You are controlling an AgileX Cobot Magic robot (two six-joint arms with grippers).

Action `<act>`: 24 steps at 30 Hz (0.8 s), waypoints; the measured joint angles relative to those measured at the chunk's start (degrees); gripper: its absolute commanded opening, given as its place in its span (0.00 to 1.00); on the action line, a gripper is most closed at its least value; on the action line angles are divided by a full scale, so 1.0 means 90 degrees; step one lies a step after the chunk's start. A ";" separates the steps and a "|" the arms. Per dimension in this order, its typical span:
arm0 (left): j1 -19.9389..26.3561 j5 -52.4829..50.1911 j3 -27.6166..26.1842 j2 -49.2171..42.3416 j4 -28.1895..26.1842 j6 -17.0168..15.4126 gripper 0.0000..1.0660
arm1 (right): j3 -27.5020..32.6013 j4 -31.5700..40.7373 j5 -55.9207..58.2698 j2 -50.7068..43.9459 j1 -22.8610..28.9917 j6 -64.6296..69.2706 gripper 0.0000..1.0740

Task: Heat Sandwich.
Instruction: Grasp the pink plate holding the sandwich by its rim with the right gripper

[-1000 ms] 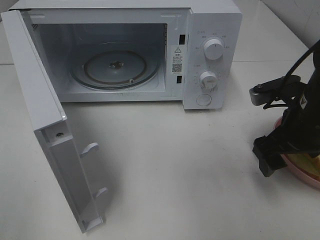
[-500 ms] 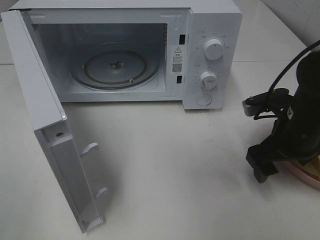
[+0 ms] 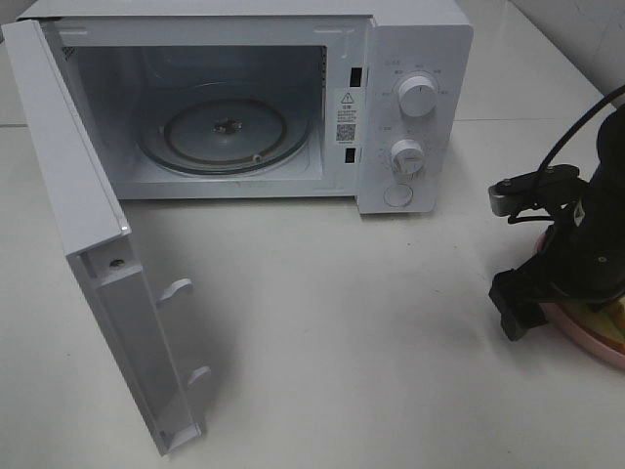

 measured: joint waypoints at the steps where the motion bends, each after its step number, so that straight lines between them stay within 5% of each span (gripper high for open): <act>1: 0.0000 0.0000 0.0000 0.0000 0.0000 0.0000 0.94 | 0.0000 0.0000 -0.0051 0.0070 0.0000 -0.0006 0.83; 18: 0.0000 0.0000 0.0000 0.0000 0.0000 0.0000 0.94 | -0.0006 0.0006 -0.0210 0.0509 0.0000 -0.0051 0.79; 24: 0.0000 0.0000 0.0000 0.0000 0.0000 0.0000 0.94 | -0.0006 0.0000 -0.0210 0.0509 0.0000 -0.0140 0.66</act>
